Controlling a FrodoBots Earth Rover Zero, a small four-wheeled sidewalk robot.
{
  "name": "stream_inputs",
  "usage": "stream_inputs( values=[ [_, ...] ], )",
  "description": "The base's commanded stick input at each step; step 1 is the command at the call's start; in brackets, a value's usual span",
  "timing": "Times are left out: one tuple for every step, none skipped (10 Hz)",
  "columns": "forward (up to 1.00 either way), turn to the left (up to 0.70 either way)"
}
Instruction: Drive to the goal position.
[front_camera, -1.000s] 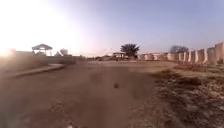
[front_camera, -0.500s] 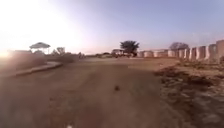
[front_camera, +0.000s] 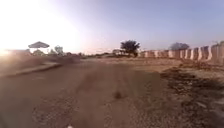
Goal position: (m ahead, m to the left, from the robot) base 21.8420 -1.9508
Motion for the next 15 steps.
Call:
stream_inputs(
  values=[
    [0.7, 0.32],
    [0.7, 0.13],
    [0.7, 0.0],
    [0.7, 0.0],
    [0.7, 0.0],
    [0.7, 0.0],
    [0.7, 0.0],
    [0.7, 0.0],
    [0.7, 0.0],
    [0.7, 0.0],
    [0.7, 0.0],
    [0.7, 0.0],
    [0.7, 0.0],
    [0.7, 0.0],
    [0.7, 0.0]
  ],
)
